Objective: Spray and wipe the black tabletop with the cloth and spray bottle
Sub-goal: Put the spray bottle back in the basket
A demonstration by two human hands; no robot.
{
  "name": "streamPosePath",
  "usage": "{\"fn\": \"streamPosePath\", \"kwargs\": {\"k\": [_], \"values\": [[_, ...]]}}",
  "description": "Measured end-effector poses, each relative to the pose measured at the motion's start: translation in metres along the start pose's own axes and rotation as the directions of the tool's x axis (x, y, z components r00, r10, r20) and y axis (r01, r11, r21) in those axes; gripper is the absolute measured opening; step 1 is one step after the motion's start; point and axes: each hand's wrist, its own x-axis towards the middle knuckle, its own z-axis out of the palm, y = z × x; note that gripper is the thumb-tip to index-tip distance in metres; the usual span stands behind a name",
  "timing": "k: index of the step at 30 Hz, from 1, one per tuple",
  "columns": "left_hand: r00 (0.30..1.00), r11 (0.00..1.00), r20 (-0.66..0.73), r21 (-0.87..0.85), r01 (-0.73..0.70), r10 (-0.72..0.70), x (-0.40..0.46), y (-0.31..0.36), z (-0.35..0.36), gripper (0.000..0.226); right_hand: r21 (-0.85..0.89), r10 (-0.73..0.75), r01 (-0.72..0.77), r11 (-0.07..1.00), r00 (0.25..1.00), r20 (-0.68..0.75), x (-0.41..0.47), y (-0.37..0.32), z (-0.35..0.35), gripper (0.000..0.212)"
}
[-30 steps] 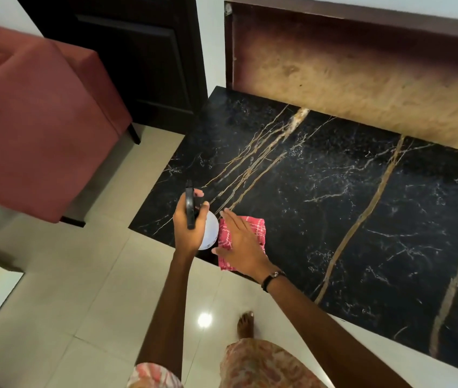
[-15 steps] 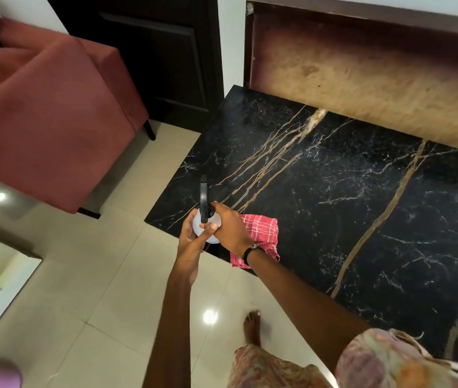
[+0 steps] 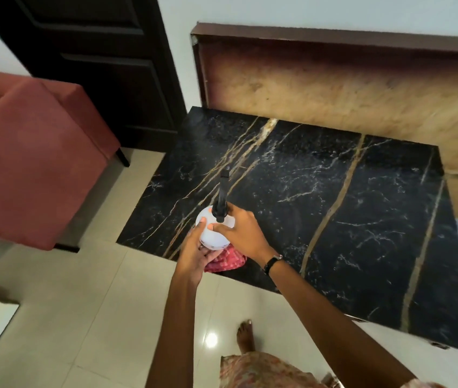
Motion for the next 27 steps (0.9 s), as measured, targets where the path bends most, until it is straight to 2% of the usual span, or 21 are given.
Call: {"fn": "streamPosePath", "kwargs": {"k": [5, 10, 15, 18, 23, 27], "values": [[0.995, 0.997, 0.069, 0.038, 0.065, -0.068, -0.018, -0.034, 0.084, 0.055, -0.01, 0.029, -0.031, 0.999, 0.993, -0.112, -0.041, 0.019, -0.086, 0.04], [0.985, 0.995, 0.154, 0.071, 0.064, -0.074, -0.046, -0.085, 0.179, 0.053, -0.012, 0.018, -0.022, 1.0, 0.962, -0.273, -0.097, 0.052, -0.173, 0.039], [0.966, 0.996, 0.249, 0.067, 0.058, -0.073, -0.085, -0.151, 0.278, 0.045, -0.161, 0.02, -0.098, 0.982, 0.905, -0.424, -0.152, 0.099, -0.26, 0.056], [0.952, 0.993, 0.29, 0.09, 0.074, -0.097, -0.099, -0.197, 0.337, 0.045, -0.225, 0.021, -0.162, 0.961, 0.852, -0.523, -0.184, 0.131, -0.316, 0.05], [0.932, 0.982, 0.313, 0.102, 0.16, -0.184, -0.117, -0.269, 0.421, 0.054, -0.151, 0.112, -0.245, 0.958, 0.801, -0.589, -0.233, 0.173, -0.399, 0.042], [0.903, 0.966, 0.361, 0.194, 0.172, -0.234, -0.119, -0.312, 0.471, 0.041, -0.041, 0.177, -0.256, 0.966, 0.766, -0.618, -0.264, 0.207, -0.458, 0.037]]}}
